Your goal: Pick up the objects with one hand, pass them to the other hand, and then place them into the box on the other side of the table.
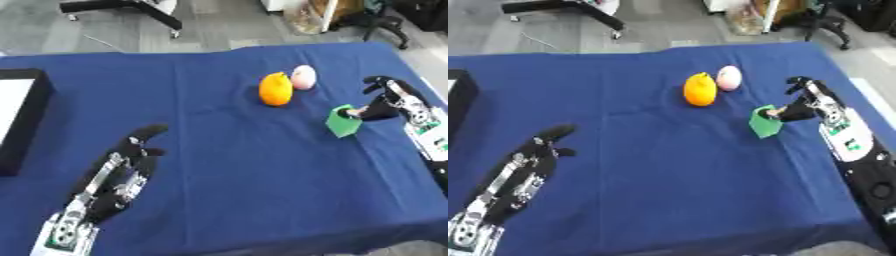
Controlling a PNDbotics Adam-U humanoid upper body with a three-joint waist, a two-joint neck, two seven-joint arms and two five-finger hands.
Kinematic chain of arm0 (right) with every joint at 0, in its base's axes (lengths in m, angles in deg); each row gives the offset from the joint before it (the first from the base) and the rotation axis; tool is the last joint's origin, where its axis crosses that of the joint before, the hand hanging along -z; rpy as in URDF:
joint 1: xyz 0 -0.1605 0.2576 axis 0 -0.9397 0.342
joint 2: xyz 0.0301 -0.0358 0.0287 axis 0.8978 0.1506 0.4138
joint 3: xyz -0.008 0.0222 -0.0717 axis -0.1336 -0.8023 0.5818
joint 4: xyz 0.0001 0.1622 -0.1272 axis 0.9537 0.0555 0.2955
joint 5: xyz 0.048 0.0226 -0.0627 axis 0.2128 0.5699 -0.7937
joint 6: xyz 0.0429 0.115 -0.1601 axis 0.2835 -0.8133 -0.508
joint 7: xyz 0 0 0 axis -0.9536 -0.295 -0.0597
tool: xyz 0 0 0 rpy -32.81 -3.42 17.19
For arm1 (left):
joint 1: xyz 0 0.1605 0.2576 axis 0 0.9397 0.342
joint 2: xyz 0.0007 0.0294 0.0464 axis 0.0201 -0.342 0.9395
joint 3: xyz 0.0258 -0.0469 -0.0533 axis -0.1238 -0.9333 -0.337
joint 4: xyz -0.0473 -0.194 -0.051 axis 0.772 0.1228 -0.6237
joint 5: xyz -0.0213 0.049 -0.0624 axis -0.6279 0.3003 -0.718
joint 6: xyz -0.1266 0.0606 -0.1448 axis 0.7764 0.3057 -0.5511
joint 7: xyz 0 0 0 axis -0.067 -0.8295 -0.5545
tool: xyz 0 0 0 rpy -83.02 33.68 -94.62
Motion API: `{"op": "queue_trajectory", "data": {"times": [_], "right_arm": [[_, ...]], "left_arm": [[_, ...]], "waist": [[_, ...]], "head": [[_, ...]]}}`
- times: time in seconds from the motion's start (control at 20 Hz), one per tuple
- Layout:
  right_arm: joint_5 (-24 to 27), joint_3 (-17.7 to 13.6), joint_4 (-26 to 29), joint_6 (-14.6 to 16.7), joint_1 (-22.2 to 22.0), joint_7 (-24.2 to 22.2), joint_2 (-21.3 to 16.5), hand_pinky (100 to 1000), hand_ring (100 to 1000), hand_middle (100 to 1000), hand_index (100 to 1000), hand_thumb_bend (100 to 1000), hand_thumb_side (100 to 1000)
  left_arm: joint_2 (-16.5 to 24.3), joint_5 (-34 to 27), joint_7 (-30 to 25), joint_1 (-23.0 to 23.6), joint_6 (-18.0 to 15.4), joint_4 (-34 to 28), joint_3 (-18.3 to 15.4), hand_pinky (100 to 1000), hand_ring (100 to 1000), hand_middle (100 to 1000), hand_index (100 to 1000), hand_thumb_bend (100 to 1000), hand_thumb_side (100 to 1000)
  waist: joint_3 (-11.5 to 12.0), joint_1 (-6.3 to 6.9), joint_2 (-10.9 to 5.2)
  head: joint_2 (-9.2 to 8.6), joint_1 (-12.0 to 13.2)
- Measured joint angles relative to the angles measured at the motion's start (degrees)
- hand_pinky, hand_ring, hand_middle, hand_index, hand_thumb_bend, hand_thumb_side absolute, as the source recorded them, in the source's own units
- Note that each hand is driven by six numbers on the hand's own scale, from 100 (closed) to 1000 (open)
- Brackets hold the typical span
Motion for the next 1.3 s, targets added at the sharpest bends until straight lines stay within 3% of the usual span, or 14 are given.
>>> {"op": "queue_trajectory", "data": {"times": [0.65,1.3], "right_arm": [[-0.51,0.02,-0.21,1.11,0.16,-1.77,0.0,635,491,683,867,665,216],[-0.39,0.0,4.29,0.78,-0.18,-1.21,-0.01,628,476,676,868,666,239]], "left_arm": [[0.0,0.0,0.01,0.06,0.01,0.0,0.0,812,1000,893,947,159,753],[0.0,0.0,0.04,0.09,0.02,0.01,-0.01,812,1000,893,948,156,758]], "waist": [[0.0,-0.01,-0.02],[0.0,-0.01,-0.02]], "head": [[0.0,0.07],[0.0,0.03]]}}
